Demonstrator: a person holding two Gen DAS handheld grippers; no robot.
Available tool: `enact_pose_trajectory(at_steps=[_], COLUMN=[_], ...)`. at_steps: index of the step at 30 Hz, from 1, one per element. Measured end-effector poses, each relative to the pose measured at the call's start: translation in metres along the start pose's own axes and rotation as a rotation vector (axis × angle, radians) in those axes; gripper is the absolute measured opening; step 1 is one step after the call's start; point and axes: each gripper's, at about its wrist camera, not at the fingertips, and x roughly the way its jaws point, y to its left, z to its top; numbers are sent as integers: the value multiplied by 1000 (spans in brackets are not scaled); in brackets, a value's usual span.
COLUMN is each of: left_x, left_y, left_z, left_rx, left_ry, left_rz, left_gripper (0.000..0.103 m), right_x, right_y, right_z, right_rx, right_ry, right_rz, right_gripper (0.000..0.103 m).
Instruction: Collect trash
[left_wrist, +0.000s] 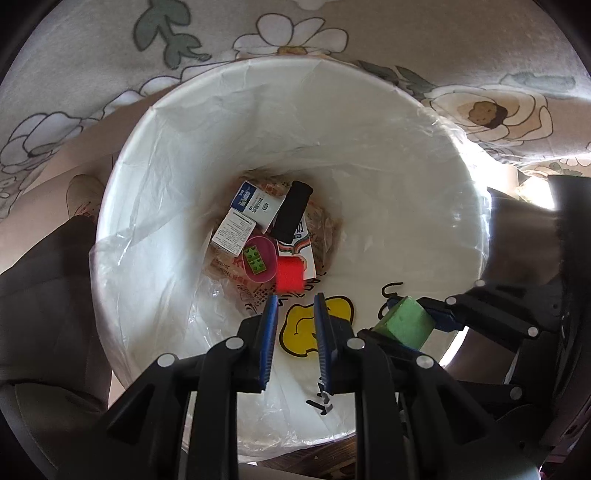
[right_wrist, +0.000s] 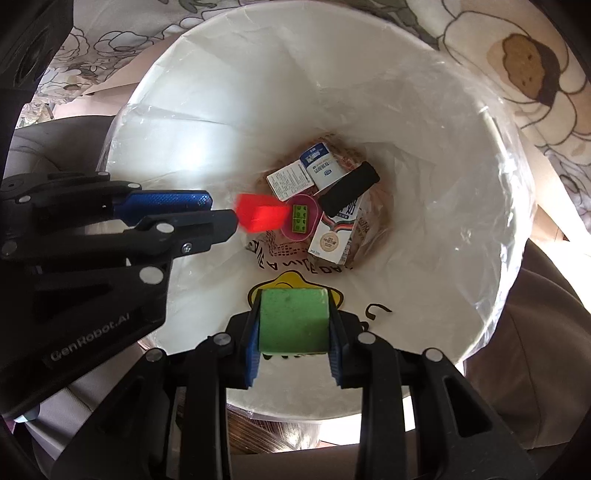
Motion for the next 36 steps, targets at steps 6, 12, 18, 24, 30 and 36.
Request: enact_pose_trajectory(at_steps=[6,12,18,24,30,36], left_x=[-5,-6,-13,-29,-63,-112], left_y=[-1,-2,0,-4,-12,-19], left_z=[0,-1,-5,-12,-27,-47], left_rx=[-1,4,-5,27,66,111], left_ry=[-31,-26,-44,-98,-196,-353], left_rz=[34,34,39,90,167,300], left_gripper=[56,56,58,66,81,87], right_x=[-5,-10,-19,-35,-59,-98], right_y=[-1,-3,1,6,11,18], right_z=[1,1,-2,-11,-25,-43], right_rx=[18,21,3,-5,-23,-58], right_ry=[-13,-30,-55,-88,-144,-240], right_rz=[-7,-5,-25,-27,-68,-121], right_gripper=[58,58,58,58,61,73])
